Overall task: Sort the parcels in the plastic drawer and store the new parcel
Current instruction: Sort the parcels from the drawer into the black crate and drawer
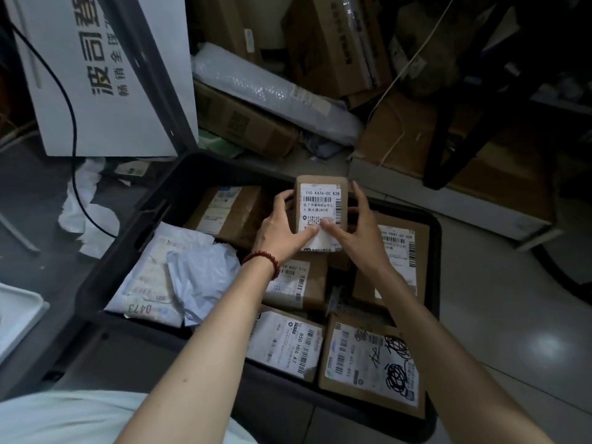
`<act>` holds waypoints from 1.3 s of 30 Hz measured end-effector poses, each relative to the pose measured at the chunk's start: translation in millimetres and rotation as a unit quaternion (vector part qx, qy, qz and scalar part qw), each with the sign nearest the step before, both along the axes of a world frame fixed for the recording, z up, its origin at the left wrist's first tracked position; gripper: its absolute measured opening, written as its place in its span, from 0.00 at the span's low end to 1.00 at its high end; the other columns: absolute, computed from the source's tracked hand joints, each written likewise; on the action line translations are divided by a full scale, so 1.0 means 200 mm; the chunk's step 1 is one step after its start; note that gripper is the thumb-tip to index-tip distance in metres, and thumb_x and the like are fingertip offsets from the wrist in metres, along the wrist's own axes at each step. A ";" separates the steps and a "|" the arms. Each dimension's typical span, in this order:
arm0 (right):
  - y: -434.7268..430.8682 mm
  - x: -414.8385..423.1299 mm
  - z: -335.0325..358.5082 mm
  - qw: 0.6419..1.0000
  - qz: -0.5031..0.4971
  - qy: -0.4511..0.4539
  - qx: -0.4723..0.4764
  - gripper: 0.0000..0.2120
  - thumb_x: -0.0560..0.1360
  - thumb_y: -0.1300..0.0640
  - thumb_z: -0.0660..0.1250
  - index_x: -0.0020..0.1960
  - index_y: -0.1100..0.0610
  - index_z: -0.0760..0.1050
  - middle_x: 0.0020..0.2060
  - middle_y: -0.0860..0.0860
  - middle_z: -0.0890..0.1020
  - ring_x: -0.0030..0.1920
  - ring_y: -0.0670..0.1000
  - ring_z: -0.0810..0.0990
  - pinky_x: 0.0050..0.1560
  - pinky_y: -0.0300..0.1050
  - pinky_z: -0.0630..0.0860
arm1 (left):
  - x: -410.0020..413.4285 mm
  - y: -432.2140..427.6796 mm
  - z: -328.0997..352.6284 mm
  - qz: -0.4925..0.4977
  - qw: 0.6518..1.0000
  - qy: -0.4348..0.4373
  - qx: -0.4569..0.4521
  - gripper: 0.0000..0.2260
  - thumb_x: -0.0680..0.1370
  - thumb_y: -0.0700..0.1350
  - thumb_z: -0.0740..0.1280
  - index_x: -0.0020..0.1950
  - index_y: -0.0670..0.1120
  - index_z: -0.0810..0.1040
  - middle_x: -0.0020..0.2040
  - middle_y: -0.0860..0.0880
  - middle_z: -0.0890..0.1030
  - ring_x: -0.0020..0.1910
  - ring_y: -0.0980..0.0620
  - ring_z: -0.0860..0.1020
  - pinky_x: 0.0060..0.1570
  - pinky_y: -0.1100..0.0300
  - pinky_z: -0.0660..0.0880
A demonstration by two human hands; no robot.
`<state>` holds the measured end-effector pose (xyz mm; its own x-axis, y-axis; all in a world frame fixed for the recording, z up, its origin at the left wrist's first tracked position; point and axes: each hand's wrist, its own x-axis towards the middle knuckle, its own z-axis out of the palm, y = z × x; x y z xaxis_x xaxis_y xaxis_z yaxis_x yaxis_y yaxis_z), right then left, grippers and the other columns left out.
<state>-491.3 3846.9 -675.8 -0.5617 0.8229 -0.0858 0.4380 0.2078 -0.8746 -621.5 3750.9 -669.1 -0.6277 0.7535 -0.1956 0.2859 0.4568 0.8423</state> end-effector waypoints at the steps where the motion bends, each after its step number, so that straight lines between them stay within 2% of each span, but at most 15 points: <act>1: -0.01 0.01 0.00 1.000 -0.001 -0.008 0.007 0.41 0.72 0.43 0.71 0.77 0.40 0.51 0.70 0.51 0.67 0.65 0.48 0.70 0.56 0.44 0.73 | -0.01 -0.01 -0.01 -0.004 1.000 0.001 -0.005 0.34 0.73 0.54 0.72 0.74 0.57 0.57 0.69 0.49 0.72 0.67 0.48 0.70 0.62 0.53 0.69; 2: -0.02 0.01 -0.01 1.000 -0.003 -0.014 0.014 0.40 0.72 0.41 0.71 0.76 0.39 0.51 0.69 0.51 0.68 0.65 0.49 0.70 0.56 0.46 0.73 | -0.01 -0.02 -0.02 -0.006 1.000 0.001 -0.008 0.33 0.73 0.55 0.72 0.73 0.57 0.58 0.68 0.49 0.72 0.67 0.49 0.71 0.60 0.55 0.69; 4: -0.04 0.02 -0.01 0.999 -0.018 -0.031 0.028 0.39 0.70 0.37 0.70 0.75 0.35 0.52 0.69 0.50 0.68 0.66 0.51 0.70 0.61 0.56 0.73 | -0.01 -0.03 -0.03 -0.012 1.000 0.010 -0.009 0.32 0.73 0.57 0.71 0.73 0.58 0.60 0.67 0.50 0.74 0.66 0.50 0.71 0.58 0.58 0.68; 6: -0.05 0.03 -0.03 0.997 -0.038 -0.050 0.041 0.38 0.70 0.35 0.68 0.74 0.36 0.53 0.70 0.49 0.68 0.68 0.52 0.69 0.66 0.62 0.67 | -0.01 -0.04 -0.03 -0.021 1.000 0.021 -0.008 0.31 0.73 0.59 0.70 0.72 0.59 0.61 0.66 0.51 0.75 0.65 0.50 0.72 0.61 0.56 0.70; 8: -0.06 0.04 -0.05 0.995 -0.054 -0.068 0.054 0.38 0.71 0.35 0.68 0.75 0.39 0.53 0.71 0.48 0.67 0.69 0.51 0.68 0.70 0.61 0.59 | 0.00 -0.02 -0.04 -0.039 0.998 0.037 -0.018 0.31 0.73 0.58 0.70 0.73 0.59 0.61 0.68 0.51 0.73 0.66 0.50 0.72 0.63 0.53 0.70; 10: -0.07 0.06 -0.06 0.991 -0.068 -0.090 0.069 0.40 0.72 0.36 0.67 0.77 0.43 0.52 0.72 0.48 0.66 0.71 0.51 0.65 0.70 0.59 0.55 | 0.02 0.00 -0.05 -0.059 0.996 0.056 -0.029 0.31 0.74 0.56 0.70 0.74 0.57 0.61 0.69 0.50 0.71 0.68 0.50 0.69 0.62 0.57 0.67; 12: -0.07 0.09 -0.08 0.984 -0.086 -0.129 0.085 0.41 0.72 0.35 0.65 0.78 0.44 0.50 0.72 0.50 0.66 0.72 0.53 0.62 0.68 0.57 0.55 | 0.05 0.02 -0.05 -0.070 0.995 0.063 -0.036 0.31 0.75 0.54 0.70 0.75 0.56 0.60 0.70 0.49 0.69 0.68 0.50 0.68 0.60 0.61 0.65; 16: -0.06 0.12 -0.10 0.972 -0.107 -0.182 0.105 0.42 0.72 0.33 0.64 0.78 0.48 0.51 0.72 0.54 0.64 0.73 0.56 0.59 0.69 0.56 0.55 | 0.10 0.04 -0.06 -0.100 0.994 0.040 -0.021 0.29 0.76 0.51 0.69 0.73 0.56 0.61 0.67 0.50 0.73 0.65 0.50 0.72 0.61 0.57 0.70; 20: -0.05 0.15 -0.12 0.967 -0.064 -0.194 0.150 0.37 0.74 0.36 0.63 0.77 0.49 0.56 0.73 0.53 0.63 0.73 0.55 0.59 0.70 0.53 0.55 | 0.13 0.03 -0.10 -0.141 0.987 0.060 -0.039 0.26 0.77 0.47 0.68 0.73 0.53 0.63 0.68 0.49 0.72 0.62 0.50 0.73 0.59 0.58 0.72; 23: -0.07 0.15 -0.13 0.956 -0.044 -0.216 0.195 0.32 0.76 0.37 0.61 0.76 0.49 0.59 0.75 0.51 0.62 0.73 0.54 0.59 0.70 0.51 0.55 | 0.15 0.02 -0.12 -0.161 0.973 0.152 -0.060 0.25 0.78 0.50 0.65 0.74 0.52 0.63 0.69 0.48 0.69 0.64 0.48 0.71 0.62 0.54 0.70; 25: -0.08 0.14 -0.13 0.946 -0.037 -0.240 0.215 0.32 0.78 0.38 0.58 0.77 0.50 0.59 0.75 0.51 0.61 0.74 0.53 0.58 0.70 0.51 0.56 | 0.16 0.01 -0.11 -0.162 0.942 0.272 -0.107 0.25 0.79 0.55 0.62 0.75 0.52 0.61 0.70 0.48 0.66 0.64 0.48 0.69 0.61 0.53 0.69; 27: -0.09 0.13 -0.13 0.935 -0.025 -0.275 0.224 0.32 0.79 0.37 0.55 0.78 0.51 0.55 0.77 0.50 0.58 0.75 0.53 0.56 0.71 0.52 0.55 | 0.17 0.01 -0.09 -0.165 0.912 0.350 -0.139 0.26 0.80 0.58 0.58 0.76 0.53 0.59 0.70 0.49 0.65 0.65 0.47 0.68 0.60 0.51 0.68; 32: -0.09 0.11 -0.08 0.914 0.016 -0.356 0.196 0.32 0.81 0.38 0.48 0.79 0.51 0.46 0.78 0.48 0.50 0.77 0.53 0.49 0.74 0.59 0.46 | 0.18 -0.07 -0.07 -0.186 0.879 0.388 -0.204 0.27 0.80 0.60 0.53 0.78 0.55 0.52 0.75 0.52 0.62 0.72 0.47 0.61 0.63 0.47 0.62; 36: -0.11 0.12 -0.03 0.916 0.020 -0.346 0.203 0.31 0.80 0.40 0.52 0.78 0.53 0.51 0.78 0.51 0.54 0.76 0.56 0.53 0.73 0.59 0.52 | 0.12 -0.21 -0.04 -0.134 0.888 0.381 -0.221 0.26 0.80 0.60 0.54 0.76 0.52 0.58 0.73 0.51 0.65 0.69 0.48 0.65 0.61 0.50 0.64; 39: -0.17 0.10 0.01 0.920 0.029 -0.322 0.223 0.31 0.79 0.42 0.57 0.78 0.53 0.52 0.77 0.51 0.55 0.76 0.55 0.52 0.74 0.57 0.51 | 0.05 -0.36 0.01 -0.080 0.895 0.375 -0.228 0.25 0.80 0.59 0.54 0.75 0.51 0.61 0.72 0.51 0.68 0.68 0.49 0.66 0.62 0.50 0.64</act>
